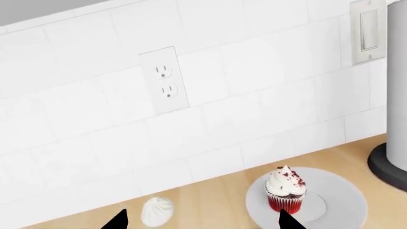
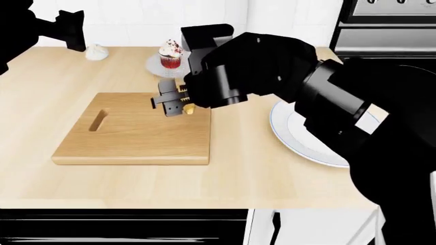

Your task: From the different types of pastries on the counter, select a croissant and place it on the cutting board. Then retrieve a jar of jam from the cabinet and place it alongside the croissant on the cutting board.

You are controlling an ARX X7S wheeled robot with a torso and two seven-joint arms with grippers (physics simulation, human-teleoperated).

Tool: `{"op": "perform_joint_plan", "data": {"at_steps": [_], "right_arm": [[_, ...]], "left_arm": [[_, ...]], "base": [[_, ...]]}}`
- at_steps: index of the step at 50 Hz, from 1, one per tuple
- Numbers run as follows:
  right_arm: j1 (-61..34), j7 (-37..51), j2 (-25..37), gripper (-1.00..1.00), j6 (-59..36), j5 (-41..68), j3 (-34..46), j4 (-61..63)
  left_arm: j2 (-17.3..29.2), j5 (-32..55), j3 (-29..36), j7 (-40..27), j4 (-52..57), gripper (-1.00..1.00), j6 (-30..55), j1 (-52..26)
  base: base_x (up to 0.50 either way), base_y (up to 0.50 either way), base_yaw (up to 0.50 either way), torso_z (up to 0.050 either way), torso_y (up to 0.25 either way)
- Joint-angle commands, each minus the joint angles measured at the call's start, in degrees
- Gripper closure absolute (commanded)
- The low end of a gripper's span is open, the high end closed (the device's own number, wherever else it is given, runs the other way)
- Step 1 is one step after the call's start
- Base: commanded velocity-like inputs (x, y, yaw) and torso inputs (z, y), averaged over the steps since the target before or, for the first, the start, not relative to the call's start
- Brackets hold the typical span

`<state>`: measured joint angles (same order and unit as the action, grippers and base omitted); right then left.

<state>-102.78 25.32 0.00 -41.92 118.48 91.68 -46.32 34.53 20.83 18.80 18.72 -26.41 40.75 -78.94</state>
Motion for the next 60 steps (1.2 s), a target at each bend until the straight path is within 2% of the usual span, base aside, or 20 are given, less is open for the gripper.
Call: {"op": "perform_joint_plan", "data": {"at_steps": [1, 22, 23, 44, 54, 60], "right_arm": [[0.99, -0.45, 0.00, 1.00, -0.65, -1.18, 0.10, 1.03], [2.47, 0.10, 0.00, 1.00, -0.93, -3.60, -0.06, 0.90], [2.38, 0.03, 0.00, -1.00, -0.92, -3.62, -0.08, 0.94], [-2.05, -1.49, 0.00, -1.00, 1.88, -2.78, -0.23, 1.07], [-11.21, -9.64, 0.10, -1.00, 4.51, -8.89, 0.51, -5.31], [-14.18, -7.36, 9.28, -1.00, 9.35, -9.04, -3.05, 4.54]], "left_arm": [[0.00, -0.05, 0.01, 0.10, -0.57, -1.00, -0.56, 0.09], [0.09, -0.06, 0.07, 0.10, -1.01, -1.00, -0.88, 0.43], [0.06, -0.05, 0.09, 0.13, -1.02, -1.00, -0.87, 0.38], [0.38, 0.50, -0.13, 0.17, 0.40, -1.00, 0.15, -0.03], [0.43, 0.96, -0.24, -0.22, 2.57, -1.00, 1.56, -0.37], [0.42, 1.83, -0.69, -0.96, 5.59, -1.00, 3.59, -0.25]], "base": [[0.00, 0.00, 0.00, 0.000, 0.000], [0.00, 0.00, 0.00, 0.000, 0.000], [0.00, 0.00, 0.00, 0.000, 0.000], [0.00, 0.00, 0.00, 0.000, 0.000], [0.00, 0.00, 0.00, 0.000, 0.000], [0.00, 0.00, 0.00, 0.000, 0.000]]}}
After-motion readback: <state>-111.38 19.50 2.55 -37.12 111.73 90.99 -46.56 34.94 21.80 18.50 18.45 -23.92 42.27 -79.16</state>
